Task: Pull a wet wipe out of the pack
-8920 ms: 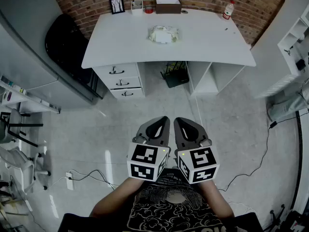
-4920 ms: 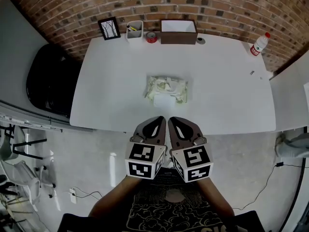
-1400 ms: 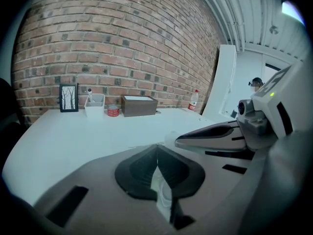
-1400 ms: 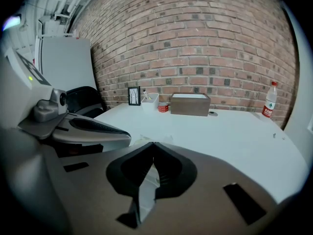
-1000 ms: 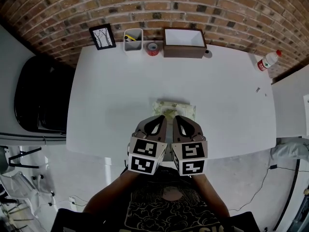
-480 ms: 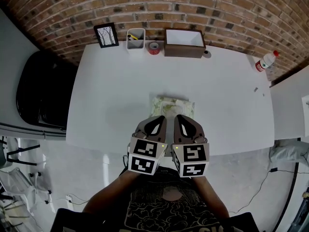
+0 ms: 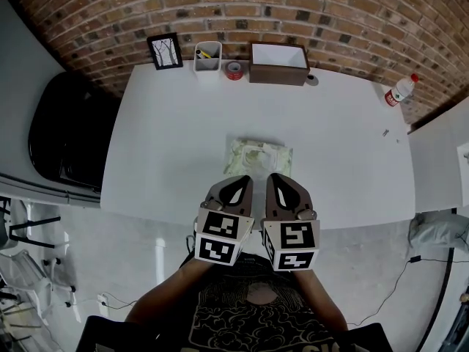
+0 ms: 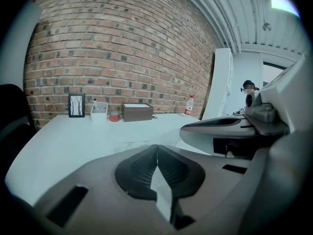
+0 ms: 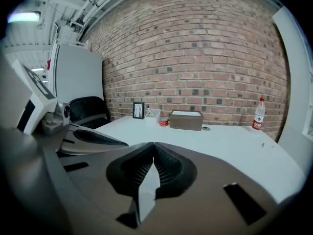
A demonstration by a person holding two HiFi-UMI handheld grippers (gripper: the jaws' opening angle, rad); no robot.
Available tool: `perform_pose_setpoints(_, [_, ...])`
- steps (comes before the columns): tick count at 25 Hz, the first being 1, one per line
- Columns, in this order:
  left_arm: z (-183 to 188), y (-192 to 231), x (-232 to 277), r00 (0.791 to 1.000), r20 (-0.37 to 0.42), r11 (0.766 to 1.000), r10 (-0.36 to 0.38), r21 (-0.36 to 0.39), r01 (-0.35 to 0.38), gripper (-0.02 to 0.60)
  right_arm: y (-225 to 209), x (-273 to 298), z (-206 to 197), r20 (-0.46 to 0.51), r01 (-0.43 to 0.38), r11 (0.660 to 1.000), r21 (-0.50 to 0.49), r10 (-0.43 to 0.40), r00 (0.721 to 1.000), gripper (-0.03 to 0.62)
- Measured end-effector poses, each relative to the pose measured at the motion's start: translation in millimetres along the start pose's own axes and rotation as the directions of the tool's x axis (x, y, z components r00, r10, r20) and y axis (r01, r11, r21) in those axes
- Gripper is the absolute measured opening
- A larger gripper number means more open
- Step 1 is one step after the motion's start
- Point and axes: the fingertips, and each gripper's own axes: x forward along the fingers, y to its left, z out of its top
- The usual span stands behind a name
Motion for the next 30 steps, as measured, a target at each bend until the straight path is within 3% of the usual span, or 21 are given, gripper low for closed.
perform_pose_setpoints(30, [-22, -69, -52, 0.996, 0.065, 0.998, 0.067, -0.006, -0.067, 0.013, 8, -86, -20, 0.059, -0.069, 0.995, -0.076, 0.074, 0.996, 0.018])
